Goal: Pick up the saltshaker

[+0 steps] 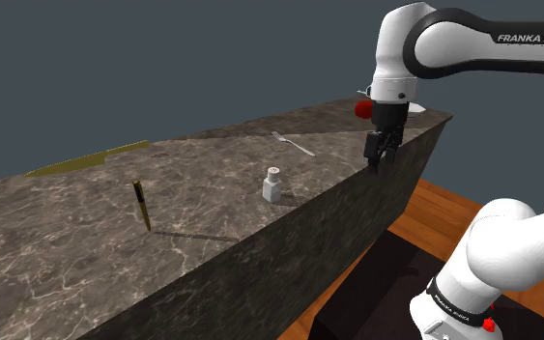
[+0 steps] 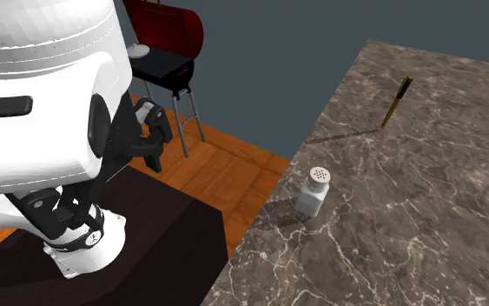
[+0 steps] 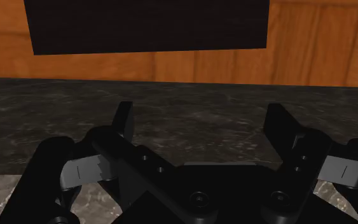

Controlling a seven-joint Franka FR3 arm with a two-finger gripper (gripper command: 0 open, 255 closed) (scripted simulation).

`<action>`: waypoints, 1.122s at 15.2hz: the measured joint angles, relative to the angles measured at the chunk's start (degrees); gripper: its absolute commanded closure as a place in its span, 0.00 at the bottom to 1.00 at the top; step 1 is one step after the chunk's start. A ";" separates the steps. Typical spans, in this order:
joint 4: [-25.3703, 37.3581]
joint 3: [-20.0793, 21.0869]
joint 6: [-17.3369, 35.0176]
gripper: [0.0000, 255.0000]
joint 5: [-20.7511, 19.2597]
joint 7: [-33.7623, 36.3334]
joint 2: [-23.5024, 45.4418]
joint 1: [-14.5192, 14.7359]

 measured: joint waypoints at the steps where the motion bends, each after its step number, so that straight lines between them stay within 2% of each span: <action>1: 0.00 0.00 0.00 0.00 0.00 0.00 0.00 0.00; 3: 1.95 1.19 0.44 0.00 0.85 1.42 3.01 0.27; 10: 13.15 6.35 2.49 0.00 3.37 8.44 19.90 1.11; 15: 23.47 9.25 2.10 0.00 3.60 13.72 32.55 1.83; 17: 29.49 10.27 0.86 0.00 3.29 16.12 38.37 2.33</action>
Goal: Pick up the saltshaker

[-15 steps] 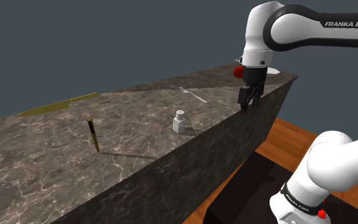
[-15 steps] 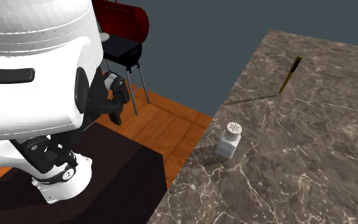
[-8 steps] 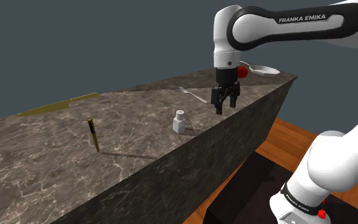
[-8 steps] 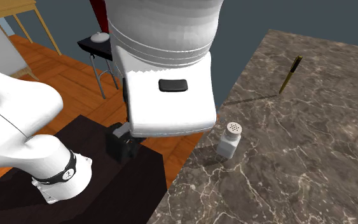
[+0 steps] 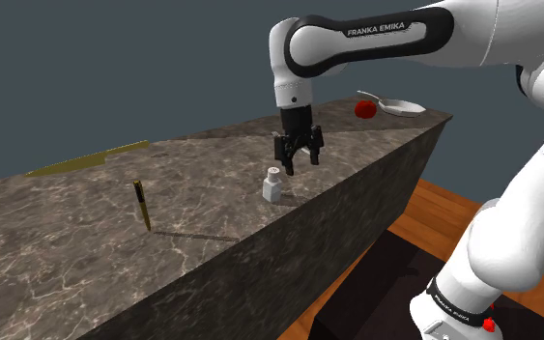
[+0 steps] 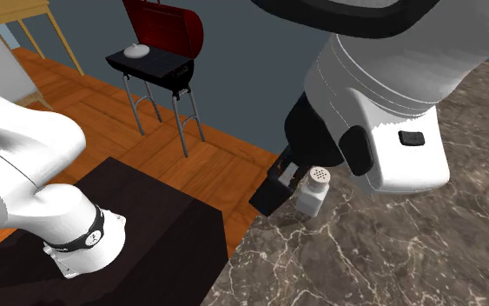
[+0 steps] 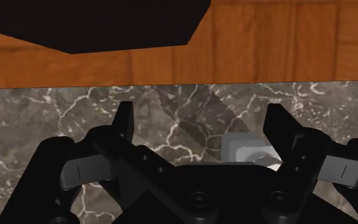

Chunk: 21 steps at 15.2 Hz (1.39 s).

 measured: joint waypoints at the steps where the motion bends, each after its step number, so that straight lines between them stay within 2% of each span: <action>1: 2.14 0.41 -0.06 0.00 -0.18 1.05 2.64 0.29; 6: 15.55 1.75 -2.96 0.00 -1.44 5.96 15.85 2.16; 8: 16.78 1.87 -2.78 0.00 -1.61 6.55 17.57 2.52; 14: 13.60 1.91 1.01 0.00 -1.72 6.43 18.30 2.73; 15: 13.40 1.91 1.40 1.00 -1.76 6.41 18.49 2.76; 21: 13.19 1.89 1.82 1.00 -1.80 6.38 18.57 2.76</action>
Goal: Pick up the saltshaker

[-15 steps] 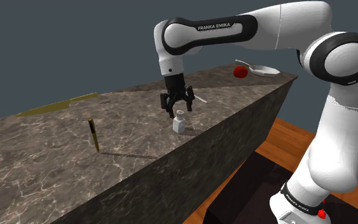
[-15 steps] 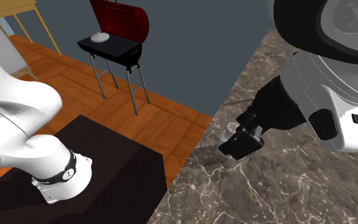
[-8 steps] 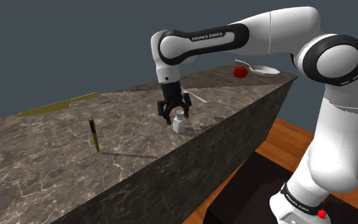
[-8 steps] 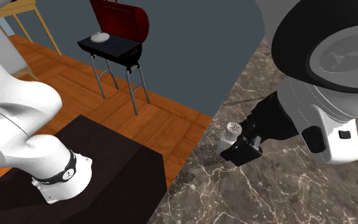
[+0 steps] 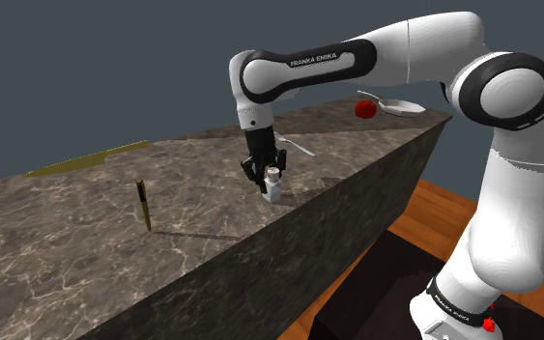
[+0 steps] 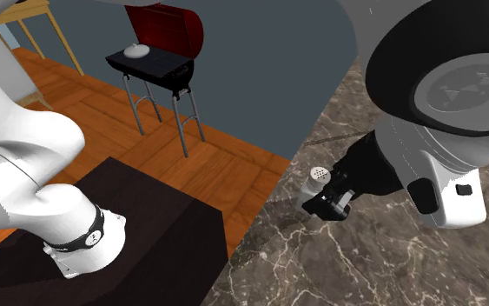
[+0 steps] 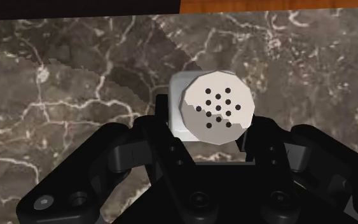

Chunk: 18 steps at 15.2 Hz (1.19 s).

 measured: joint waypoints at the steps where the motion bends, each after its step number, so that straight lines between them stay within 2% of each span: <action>1: 0.02 0.00 0.00 1.00 0.00 0.01 0.01 0.00; 7: 1.07 0.06 -1.50 1.00 0.12 0.20 -0.37 0.00; 18: 9.36 0.17 -9.74 1.00 0.32 1.31 -0.38 0.03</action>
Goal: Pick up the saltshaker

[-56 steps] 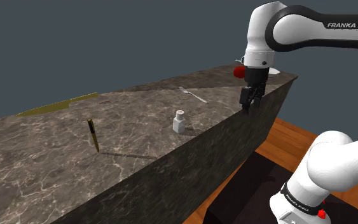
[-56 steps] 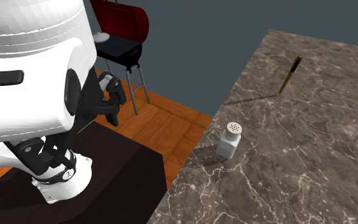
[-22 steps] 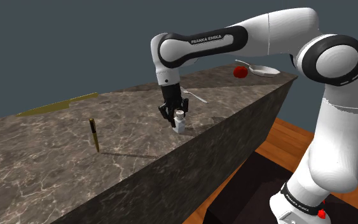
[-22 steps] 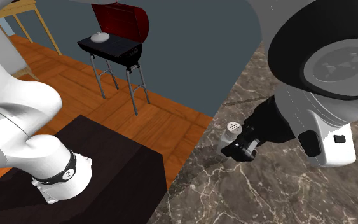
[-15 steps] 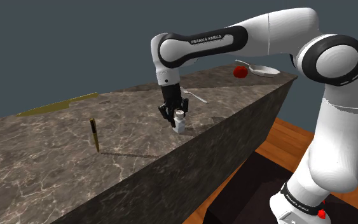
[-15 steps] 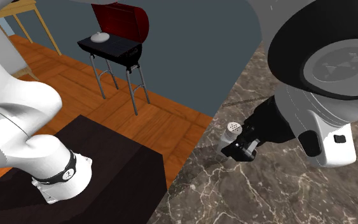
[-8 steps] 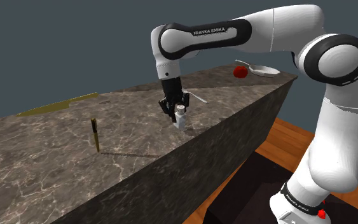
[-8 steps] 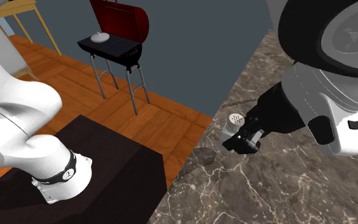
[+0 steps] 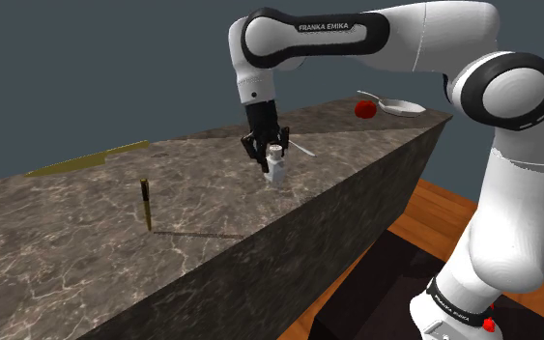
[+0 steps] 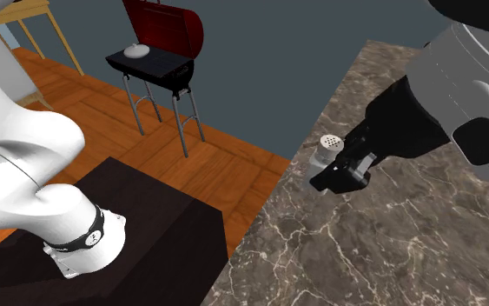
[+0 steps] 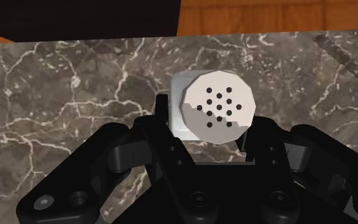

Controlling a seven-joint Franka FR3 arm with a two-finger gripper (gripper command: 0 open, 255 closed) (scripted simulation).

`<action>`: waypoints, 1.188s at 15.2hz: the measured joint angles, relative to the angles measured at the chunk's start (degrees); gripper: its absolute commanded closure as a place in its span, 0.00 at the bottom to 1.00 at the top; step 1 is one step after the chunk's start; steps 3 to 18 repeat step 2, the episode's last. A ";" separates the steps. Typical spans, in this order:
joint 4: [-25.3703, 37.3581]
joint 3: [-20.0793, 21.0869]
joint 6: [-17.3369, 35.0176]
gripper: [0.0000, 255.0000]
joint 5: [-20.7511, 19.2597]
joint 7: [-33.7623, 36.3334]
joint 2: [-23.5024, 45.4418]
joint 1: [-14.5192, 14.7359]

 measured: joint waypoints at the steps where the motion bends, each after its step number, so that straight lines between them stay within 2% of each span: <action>1: 1.13 0.01 -0.83 1.00 -0.05 0.12 0.29 0.03; 18: 1.65 0.02 -1.34 1.00 -0.03 0.21 0.30 0.04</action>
